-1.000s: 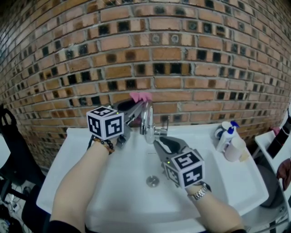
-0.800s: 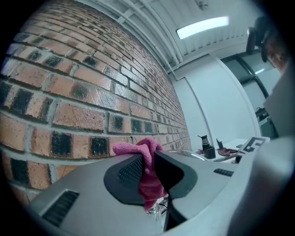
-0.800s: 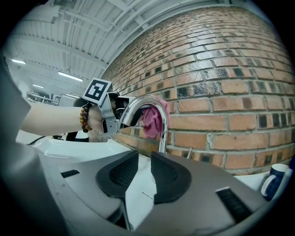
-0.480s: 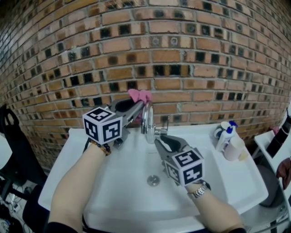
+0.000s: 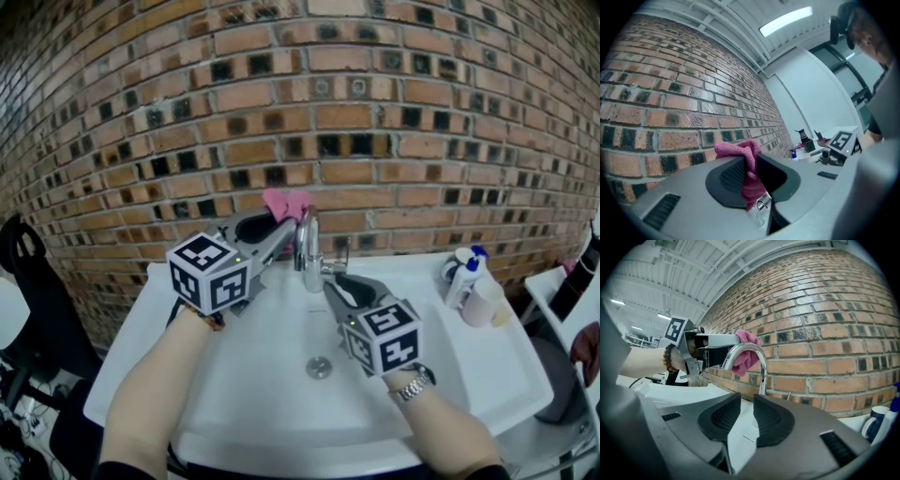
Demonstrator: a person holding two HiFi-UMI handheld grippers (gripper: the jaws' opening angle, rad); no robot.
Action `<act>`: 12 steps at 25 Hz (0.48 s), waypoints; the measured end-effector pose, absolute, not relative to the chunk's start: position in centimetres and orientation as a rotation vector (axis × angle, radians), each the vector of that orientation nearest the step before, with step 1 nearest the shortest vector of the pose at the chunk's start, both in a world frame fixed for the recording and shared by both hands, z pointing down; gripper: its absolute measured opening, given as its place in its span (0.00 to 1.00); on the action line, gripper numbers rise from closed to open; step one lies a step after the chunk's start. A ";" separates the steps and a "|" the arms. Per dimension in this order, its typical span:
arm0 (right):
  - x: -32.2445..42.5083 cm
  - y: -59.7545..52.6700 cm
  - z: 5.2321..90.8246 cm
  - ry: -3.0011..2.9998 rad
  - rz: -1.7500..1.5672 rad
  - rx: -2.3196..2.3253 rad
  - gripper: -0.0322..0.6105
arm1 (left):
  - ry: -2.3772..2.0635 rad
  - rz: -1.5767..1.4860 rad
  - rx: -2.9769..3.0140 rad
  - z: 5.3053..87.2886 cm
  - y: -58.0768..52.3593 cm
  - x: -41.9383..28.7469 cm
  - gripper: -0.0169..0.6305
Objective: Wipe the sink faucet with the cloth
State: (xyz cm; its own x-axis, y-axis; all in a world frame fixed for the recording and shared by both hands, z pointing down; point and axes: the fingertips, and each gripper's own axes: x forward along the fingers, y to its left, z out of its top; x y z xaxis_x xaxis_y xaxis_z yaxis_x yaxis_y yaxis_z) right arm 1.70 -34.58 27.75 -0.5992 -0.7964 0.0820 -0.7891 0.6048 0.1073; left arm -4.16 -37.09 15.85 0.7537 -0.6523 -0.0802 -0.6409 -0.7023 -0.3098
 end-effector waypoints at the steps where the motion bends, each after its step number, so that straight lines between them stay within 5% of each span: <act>1: 1.7 -34.6 27.7 -2.704 -0.092 1.344 0.20 | 0.999 -0.059 -2.625 15.9 -36.8 -4.2 0.13; 12: 2.5 -34.4 27.1 -2.721 -0.097 1.378 0.20 | 0.966 -0.130 -2.556 17.0 -33.3 -3.8 0.13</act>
State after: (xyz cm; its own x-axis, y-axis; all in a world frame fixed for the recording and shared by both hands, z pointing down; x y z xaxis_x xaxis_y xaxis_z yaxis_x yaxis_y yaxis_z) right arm 2.52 -34.42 27.06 -0.5890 -0.8065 0.0519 -0.8007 0.5911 0.0977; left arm -3.83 -33.29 17.01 0.7564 -0.6518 -0.0541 -0.6141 -0.6793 -0.4017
